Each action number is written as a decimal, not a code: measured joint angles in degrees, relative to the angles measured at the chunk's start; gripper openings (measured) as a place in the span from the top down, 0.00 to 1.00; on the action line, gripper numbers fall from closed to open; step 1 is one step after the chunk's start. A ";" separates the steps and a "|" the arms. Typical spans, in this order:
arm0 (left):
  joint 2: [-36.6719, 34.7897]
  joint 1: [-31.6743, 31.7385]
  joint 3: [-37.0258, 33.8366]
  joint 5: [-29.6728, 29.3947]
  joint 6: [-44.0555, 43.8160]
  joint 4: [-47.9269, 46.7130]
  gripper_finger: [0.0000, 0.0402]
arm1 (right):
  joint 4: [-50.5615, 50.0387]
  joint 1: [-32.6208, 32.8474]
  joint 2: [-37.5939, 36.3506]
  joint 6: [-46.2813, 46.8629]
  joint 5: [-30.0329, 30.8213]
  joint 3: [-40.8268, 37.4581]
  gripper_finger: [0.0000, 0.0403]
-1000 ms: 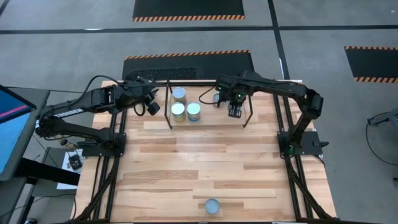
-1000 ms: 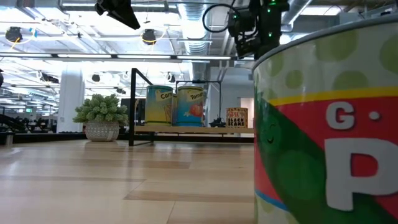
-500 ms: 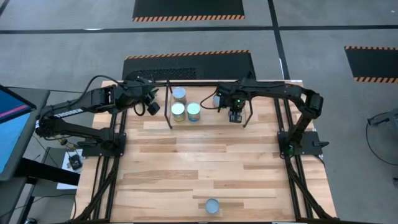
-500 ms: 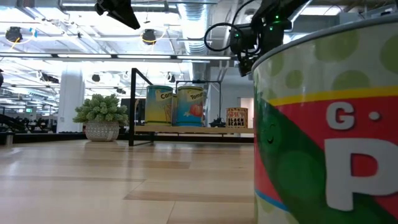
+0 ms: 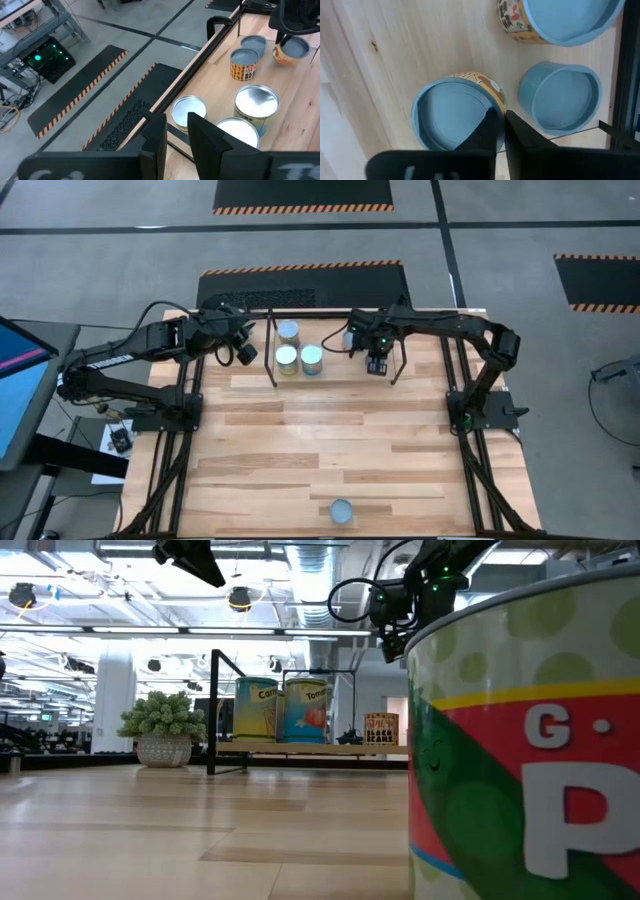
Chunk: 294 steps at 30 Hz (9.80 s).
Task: Pick and place cans onto a shelf
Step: Put the canned meatballs on the shelf, then adjust the canned black beans on the shelf, then put the canned green peas on the shelf
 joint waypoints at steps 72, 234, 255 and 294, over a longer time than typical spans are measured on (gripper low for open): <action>0.00 0.02 0.00 0.48 0.01 -0.07 0.83 | -0.09 -0.06 -0.02 5.57 -1.13 -4.32 0.75; -0.02 0.02 0.00 3.60 15.31 -0.61 0.83 | 38.39 53.77 17.89 69.85 -19.44 4.31 0.38; 0.00 0.01 0.00 3.54 16.01 -0.47 0.83 | 30.73 50.52 18.75 73.53 -29.13 4.49 0.96; 0.00 0.00 0.00 0.22 9.84 1.64 0.83 | -3.08 3.85 1.99 27.78 -13.66 10.93 0.98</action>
